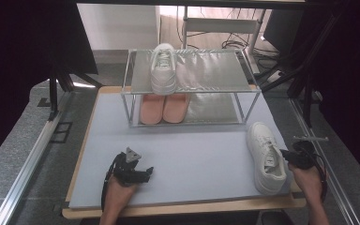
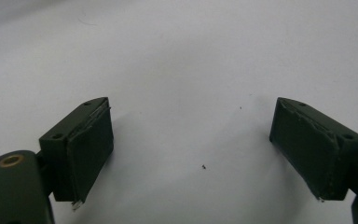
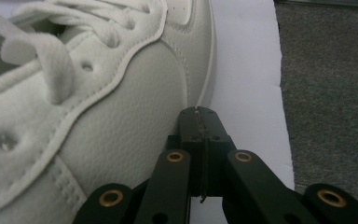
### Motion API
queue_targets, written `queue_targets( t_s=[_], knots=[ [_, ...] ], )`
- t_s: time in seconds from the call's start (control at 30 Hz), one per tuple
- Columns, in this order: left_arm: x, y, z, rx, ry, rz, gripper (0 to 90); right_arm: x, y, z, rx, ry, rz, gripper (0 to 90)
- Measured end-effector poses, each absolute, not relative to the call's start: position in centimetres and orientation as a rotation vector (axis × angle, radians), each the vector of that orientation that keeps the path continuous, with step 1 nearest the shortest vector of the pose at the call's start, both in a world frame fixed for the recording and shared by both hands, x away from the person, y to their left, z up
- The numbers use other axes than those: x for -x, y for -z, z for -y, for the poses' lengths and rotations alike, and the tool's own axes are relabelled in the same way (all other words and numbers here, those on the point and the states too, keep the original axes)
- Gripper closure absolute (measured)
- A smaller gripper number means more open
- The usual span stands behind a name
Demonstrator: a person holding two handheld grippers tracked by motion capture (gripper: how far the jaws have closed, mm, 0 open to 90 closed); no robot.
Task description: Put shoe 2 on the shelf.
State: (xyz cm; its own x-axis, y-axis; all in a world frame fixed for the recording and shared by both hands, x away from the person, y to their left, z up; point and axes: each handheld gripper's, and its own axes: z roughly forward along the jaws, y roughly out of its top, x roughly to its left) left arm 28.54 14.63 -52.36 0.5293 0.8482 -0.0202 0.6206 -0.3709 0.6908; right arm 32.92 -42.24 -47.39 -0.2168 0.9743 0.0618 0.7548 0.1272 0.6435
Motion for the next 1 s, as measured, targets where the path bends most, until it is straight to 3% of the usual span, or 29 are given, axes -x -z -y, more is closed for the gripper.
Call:
queue_targets(
  t_s=[1.0],
  knots=[
    [-28.5,52.4,-14.6,-2.117,-0.450,-1.186,13.5,-35.1,47.6,35.0,-1.565,-0.893,-2.194,90.0]
  ],
)
